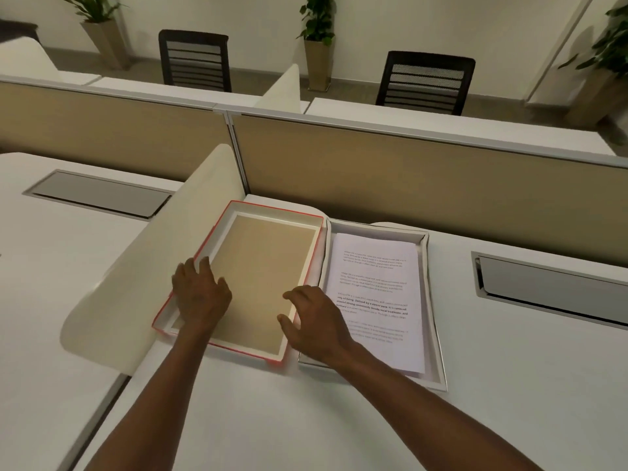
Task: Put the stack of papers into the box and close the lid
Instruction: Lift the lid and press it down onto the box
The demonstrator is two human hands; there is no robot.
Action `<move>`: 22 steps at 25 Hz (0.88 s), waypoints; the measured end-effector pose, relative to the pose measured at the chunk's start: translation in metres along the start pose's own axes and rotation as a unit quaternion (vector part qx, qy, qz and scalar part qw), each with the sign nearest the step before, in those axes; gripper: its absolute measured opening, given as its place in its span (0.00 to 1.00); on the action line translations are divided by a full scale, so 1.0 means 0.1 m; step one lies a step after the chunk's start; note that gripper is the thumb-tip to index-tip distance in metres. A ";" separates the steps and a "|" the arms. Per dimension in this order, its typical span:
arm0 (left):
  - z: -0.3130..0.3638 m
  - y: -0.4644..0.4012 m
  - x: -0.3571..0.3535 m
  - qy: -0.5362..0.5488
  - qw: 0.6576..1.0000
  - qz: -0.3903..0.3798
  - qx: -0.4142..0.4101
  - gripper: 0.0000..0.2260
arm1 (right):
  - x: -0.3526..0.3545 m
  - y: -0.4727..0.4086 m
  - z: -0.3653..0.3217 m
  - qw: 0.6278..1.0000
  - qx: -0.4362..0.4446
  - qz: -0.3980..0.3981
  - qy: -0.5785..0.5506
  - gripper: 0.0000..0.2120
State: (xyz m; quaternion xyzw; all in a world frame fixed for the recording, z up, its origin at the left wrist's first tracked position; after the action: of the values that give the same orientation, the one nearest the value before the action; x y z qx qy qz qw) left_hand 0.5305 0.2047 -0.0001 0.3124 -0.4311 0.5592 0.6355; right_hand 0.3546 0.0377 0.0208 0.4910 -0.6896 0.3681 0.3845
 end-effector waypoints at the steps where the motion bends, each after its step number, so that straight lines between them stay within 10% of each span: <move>1: -0.16 -0.11 0.00 -0.050 0.998 -0.038 0.011 0.26 | -0.08 -0.06 -0.13 1.000 0.007 -0.022 0.000 0.23; 8: -0.40 -0.36 -0.09 -0.059 0.993 -0.096 0.035 0.30 | -0.42 -0.35 -0.17 0.982 -0.142 -0.115 0.049 0.27; 12: -0.41 -0.38 -0.09 -0.042 0.993 -0.098 0.046 0.16 | -0.60 -0.30 -0.02 0.964 -0.208 -0.163 0.026 0.35; 22: -0.27 -0.47 0.54 0.201 0.976 -0.074 0.040 0.19 | 0.10 -1.01 -0.68 0.981 -0.147 0.040 -0.119 0.26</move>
State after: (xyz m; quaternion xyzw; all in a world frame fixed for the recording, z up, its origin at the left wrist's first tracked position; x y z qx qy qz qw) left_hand 0.5817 0.2442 0.0408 0.2499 -0.2480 0.5788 0.7355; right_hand 0.4612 0.0696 0.0721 0.4414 -0.7961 0.2171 0.3525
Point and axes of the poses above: each hand's wrist, its own y-axis away from the middle knuckle, its own x-axis out of the back of the hand, z = x × y, the point moved 7 cm from there along -y, towards the middle knuckle, and after that the axes turned 8 degrees about y, right-handed, at the moved point
